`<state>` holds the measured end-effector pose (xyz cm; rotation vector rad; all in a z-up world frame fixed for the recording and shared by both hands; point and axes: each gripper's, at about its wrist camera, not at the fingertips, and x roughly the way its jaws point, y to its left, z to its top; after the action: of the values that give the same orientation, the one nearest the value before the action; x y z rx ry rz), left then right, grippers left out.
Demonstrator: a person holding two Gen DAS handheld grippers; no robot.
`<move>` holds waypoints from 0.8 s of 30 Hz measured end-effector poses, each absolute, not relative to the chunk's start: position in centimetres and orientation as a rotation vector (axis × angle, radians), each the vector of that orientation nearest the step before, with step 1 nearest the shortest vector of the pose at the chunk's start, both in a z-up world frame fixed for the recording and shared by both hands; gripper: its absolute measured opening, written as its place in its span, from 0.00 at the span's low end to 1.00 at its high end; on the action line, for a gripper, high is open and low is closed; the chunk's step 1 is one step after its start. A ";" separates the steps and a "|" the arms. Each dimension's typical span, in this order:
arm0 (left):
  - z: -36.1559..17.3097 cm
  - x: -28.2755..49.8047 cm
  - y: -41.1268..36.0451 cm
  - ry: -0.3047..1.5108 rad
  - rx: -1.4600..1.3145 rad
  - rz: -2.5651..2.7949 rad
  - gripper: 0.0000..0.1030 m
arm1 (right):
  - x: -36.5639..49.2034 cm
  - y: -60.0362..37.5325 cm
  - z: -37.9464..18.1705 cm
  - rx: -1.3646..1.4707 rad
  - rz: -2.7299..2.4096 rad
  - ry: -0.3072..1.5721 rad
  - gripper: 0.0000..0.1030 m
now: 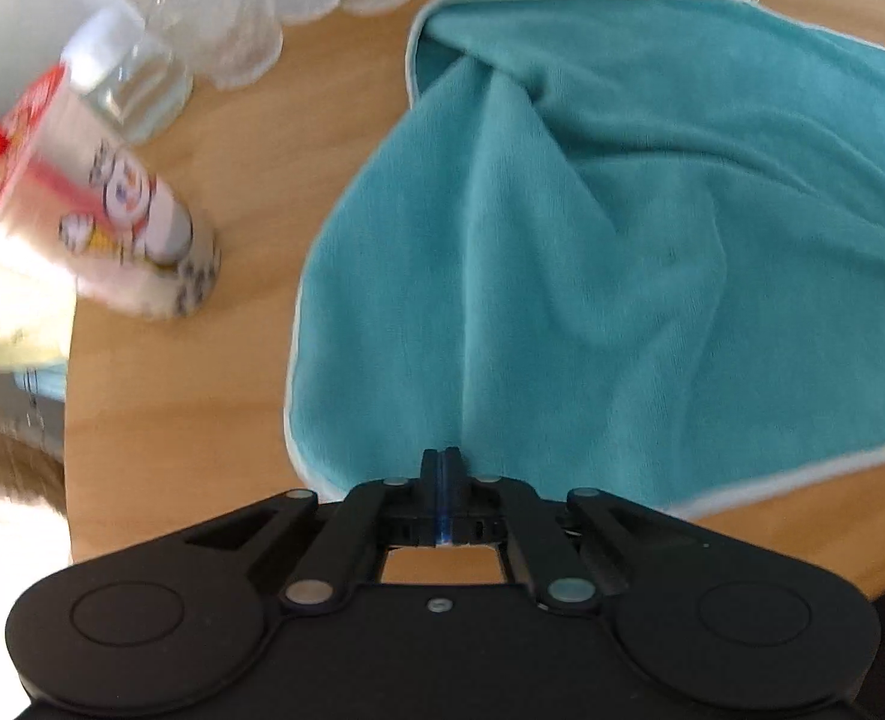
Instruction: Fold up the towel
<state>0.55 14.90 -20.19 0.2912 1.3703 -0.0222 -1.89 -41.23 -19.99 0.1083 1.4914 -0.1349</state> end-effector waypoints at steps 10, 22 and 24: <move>-19.4 1.1 16.7 1.287 0.181 -0.010 0.00 | 0.0 -41.0 -19.9 0.055 -0.117 1.528 0.26; -18.4 3.1 20.6 1.166 -0.023 0.114 0.40 | 13.6 -28.3 -12.4 -0.136 0.291 1.172 0.30; -18.7 3.2 20.5 1.168 -0.042 0.114 0.40 | 16.3 -22.9 -12.7 -0.182 0.430 1.076 0.32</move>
<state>3.23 20.49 -18.71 -0.0415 1.1679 0.1135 16.31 -22.86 -12.68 -0.1824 1.0759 0.4301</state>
